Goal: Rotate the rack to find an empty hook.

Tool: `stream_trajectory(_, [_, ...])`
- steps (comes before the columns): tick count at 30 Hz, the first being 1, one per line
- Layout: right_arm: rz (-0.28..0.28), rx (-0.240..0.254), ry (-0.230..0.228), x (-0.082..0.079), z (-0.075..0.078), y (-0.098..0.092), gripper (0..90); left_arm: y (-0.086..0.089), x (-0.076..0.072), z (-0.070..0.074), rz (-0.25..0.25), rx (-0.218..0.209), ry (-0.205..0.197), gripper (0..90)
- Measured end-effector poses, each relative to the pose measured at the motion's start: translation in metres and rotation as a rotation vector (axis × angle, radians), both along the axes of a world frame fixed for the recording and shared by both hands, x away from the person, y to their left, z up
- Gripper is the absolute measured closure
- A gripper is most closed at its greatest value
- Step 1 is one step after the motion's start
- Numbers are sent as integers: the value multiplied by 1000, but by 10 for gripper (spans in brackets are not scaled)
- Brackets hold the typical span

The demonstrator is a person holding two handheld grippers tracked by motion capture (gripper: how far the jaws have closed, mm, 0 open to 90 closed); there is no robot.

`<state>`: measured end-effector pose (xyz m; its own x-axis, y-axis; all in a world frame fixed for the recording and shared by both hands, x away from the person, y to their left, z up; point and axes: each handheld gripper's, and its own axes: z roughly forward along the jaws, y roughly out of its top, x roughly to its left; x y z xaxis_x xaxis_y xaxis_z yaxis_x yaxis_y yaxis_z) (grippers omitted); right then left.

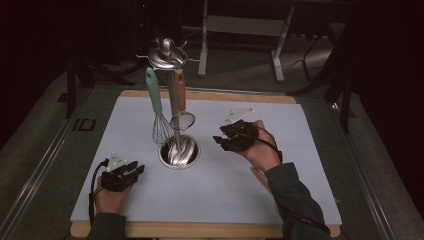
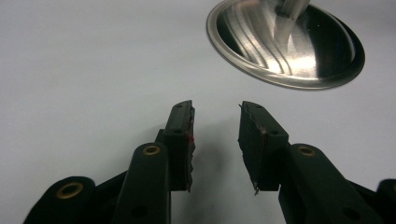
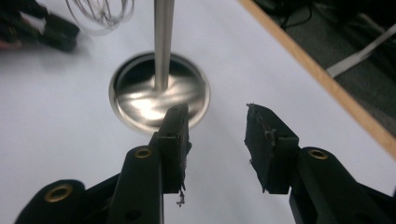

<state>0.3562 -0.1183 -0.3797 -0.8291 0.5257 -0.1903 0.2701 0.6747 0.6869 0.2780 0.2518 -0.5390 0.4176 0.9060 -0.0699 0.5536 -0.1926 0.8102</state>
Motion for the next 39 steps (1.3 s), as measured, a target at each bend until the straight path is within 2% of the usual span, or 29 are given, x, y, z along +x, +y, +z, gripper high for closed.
stream_trajectory(2, [-6, -14, 8, 0, -6, -3, 589, 0, -1, 1, -4, -17, -14, 656])
stream_trajectory(6, [-15, -44, 15, -1, -16, -8, 579, -3, -6, 10, -20, -35, -95, 621])
stream_trajectory(8, [-16, -52, 20, -1, -18, -10, 577, -3, -7, 12, -21, -37, -102, 621])
stream_trajectory(9, [-20, -56, 21, -2, -20, -10, 576, -5, -9, 20, -34, -54, -127, 621])
stream_trajectory(14, [-25, -84, 42, -6, -37, -20, 570, -8, -15, 41, -67, -67, -157, 655])
stream_trajectory(18, [-41, -77, 66, -10, -47, -28, 568, -9, -20, 63, -79, -79, -192, 741])
stream_trajectory(23, [-70, -34, 94, -17, -60, -39, 563, -14, -25, 89, -103, -113, -282, 825])
stream_trajectory(25, [-78, -4, 103, -20, -65, -42, 562, -16, -26, 96, -102, -112, -316, 852])
stream_trajectory(28, [-94, 15, 96, -26, -73, -44, 563, -18, -26, 106, -107, -125, -356, 889])
stream_trajectory(32, [-114, -10, 91, -32, -83, -48, 579, -20, -26, 121, -117, -137, -401, 896])
stream_trajectory(36, [-139, -53, 93, -35, -94, -51, 597, -21, -26, 134, -119, -176, -443, 896])
stream_trajectory(39, [-158, -46, 103, -36, -100, -55, 597, -22, -26, 145, -121, -208, -480, 897])
